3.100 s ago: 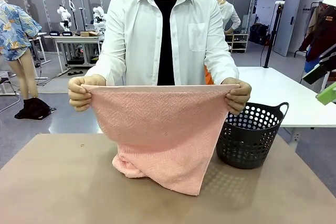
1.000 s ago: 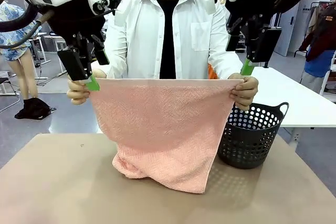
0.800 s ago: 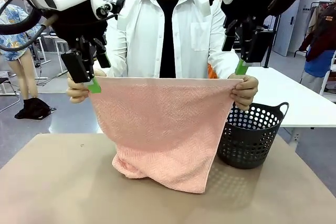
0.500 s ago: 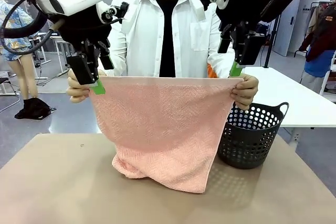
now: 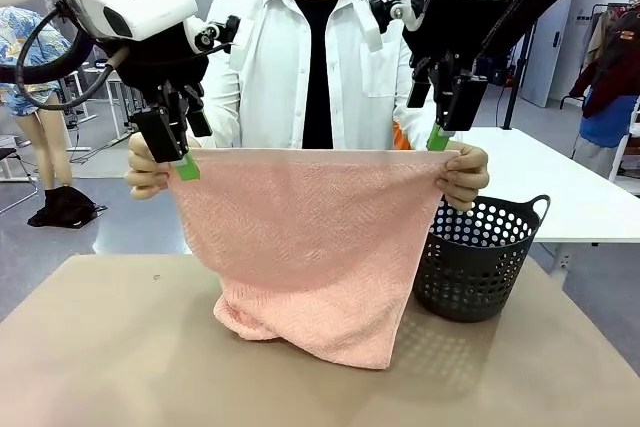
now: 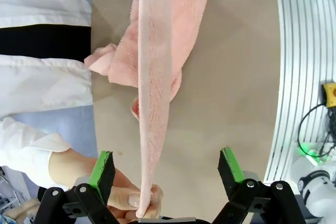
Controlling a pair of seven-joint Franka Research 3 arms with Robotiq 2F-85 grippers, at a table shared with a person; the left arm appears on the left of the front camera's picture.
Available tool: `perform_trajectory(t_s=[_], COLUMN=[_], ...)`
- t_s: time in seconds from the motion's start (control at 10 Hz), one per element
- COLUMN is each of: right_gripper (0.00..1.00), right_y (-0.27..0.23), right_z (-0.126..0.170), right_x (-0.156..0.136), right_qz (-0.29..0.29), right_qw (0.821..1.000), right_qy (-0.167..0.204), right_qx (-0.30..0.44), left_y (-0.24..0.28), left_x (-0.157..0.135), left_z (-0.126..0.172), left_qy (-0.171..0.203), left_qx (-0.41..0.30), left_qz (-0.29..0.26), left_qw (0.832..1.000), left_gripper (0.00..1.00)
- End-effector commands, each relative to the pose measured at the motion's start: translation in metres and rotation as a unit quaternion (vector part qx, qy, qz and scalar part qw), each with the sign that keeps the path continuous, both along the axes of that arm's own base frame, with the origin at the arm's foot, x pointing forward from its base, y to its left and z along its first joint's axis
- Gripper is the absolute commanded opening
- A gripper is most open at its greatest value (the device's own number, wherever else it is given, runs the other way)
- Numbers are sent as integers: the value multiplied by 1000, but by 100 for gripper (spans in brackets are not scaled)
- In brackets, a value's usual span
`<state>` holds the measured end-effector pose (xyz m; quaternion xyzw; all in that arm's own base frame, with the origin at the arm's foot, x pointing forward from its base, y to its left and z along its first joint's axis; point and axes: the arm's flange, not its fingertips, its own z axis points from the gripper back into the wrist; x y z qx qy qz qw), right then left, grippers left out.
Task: Fold the towel.
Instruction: Grab the top end of the 100 cm Hotel Towel extended by the human.
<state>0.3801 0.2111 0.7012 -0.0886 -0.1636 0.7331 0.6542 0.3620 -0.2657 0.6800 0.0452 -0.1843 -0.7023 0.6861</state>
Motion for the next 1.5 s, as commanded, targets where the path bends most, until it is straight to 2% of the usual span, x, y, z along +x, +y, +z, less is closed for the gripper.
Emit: perform_trajectory(t_s=[0.0, 0.2, 0.7, 0.8, 0.9, 1.0, 1.1, 1.2, 1.3, 1.4], right_gripper=[100, 100, 100, 100, 75, 43, 17, 0, 0, 13], right_y=[2, -1, 2, 3, 4, 3, 3, 2, 3, 3], right_z=[-16, -28, -57, -60, -61, -62, -63, -65, -66, -66], right_x=[6, 9, 17, 17, 16, 14, 14, 13, 12, 11], right_qz=[-21, -40, -40, -36, -36, -31, -31, -31, -30, -30], right_qw=[1000, 998, 998, 998, 998, 998, 998, 998, 998, 998], right_qy=[1, 38, 51, 50, 50, 52, 53, 54, 55, 55], right_qx=[4, 13, 18, 16, 19, 23, 23, 24, 23, 24], left_y=[-2, 1, 10, 13, 16, 18, 19, 21, 21, 22], left_x=[3, 6, 17, 19, 19, 20, 20, 21, 20, 19], left_z=[5, 2, -16, -17, -17, -16, -16, -18, -19, -19], left_qy=[-3, -3, 7, 5, -4, -7, -1, -1, -2, -4], left_qx=[-5, -6, 7, 6, 10, 8, -2, 2, 3, 1], left_qz=[19, 27, 51, 59, 73, 74, 74, 74, 76, 78], left_qw=[1000, 1000, 999, 998, 997, 997, 997, 997, 997, 997], left_gripper=[100, 100, 100, 95, 40, 35, 0, 0, 0, 15])
